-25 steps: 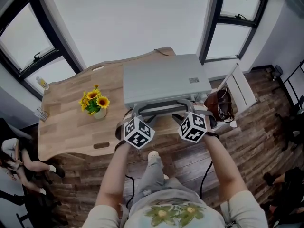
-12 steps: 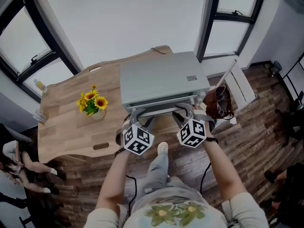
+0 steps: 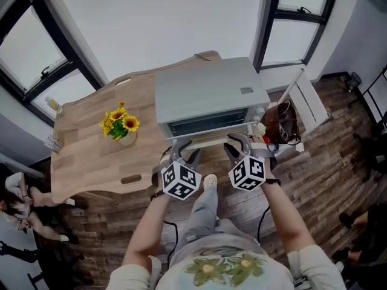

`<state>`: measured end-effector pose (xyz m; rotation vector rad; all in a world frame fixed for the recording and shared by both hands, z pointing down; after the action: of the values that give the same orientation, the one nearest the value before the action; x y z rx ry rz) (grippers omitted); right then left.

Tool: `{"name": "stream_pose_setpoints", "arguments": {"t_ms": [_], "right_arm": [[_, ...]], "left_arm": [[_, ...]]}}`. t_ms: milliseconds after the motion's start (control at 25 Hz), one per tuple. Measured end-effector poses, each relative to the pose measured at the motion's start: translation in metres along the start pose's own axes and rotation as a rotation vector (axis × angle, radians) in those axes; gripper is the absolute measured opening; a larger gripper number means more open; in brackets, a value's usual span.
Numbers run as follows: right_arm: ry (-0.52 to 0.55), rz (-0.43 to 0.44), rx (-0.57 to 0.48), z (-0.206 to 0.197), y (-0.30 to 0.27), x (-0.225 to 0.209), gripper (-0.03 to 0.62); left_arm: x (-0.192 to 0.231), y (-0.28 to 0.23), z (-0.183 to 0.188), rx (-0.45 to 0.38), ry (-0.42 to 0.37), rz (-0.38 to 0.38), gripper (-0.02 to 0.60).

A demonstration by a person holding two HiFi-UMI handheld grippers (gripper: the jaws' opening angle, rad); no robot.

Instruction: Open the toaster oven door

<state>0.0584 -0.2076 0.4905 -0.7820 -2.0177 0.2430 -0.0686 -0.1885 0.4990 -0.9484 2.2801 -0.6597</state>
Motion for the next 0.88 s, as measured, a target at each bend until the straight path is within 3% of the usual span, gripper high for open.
{"name": "stream_pose_setpoints", "arguments": {"t_ms": [880], "right_arm": [[-0.018,-0.008,0.061,-0.021,0.026,0.049,0.126]], "left_arm": [[-0.055,0.003,-0.028,0.020,-0.018,-0.041,0.140]]}}
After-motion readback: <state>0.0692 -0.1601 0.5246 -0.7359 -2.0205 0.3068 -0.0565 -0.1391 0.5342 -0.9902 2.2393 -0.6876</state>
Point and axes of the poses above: the fingertips, and each gripper's own axes: y backward along the fingers, x to its left, z out of its top, the point moved 4 cm from there along y, backward along the fingers, and after that the axes turned 9 degrees about -z, right-handed, at the moved point
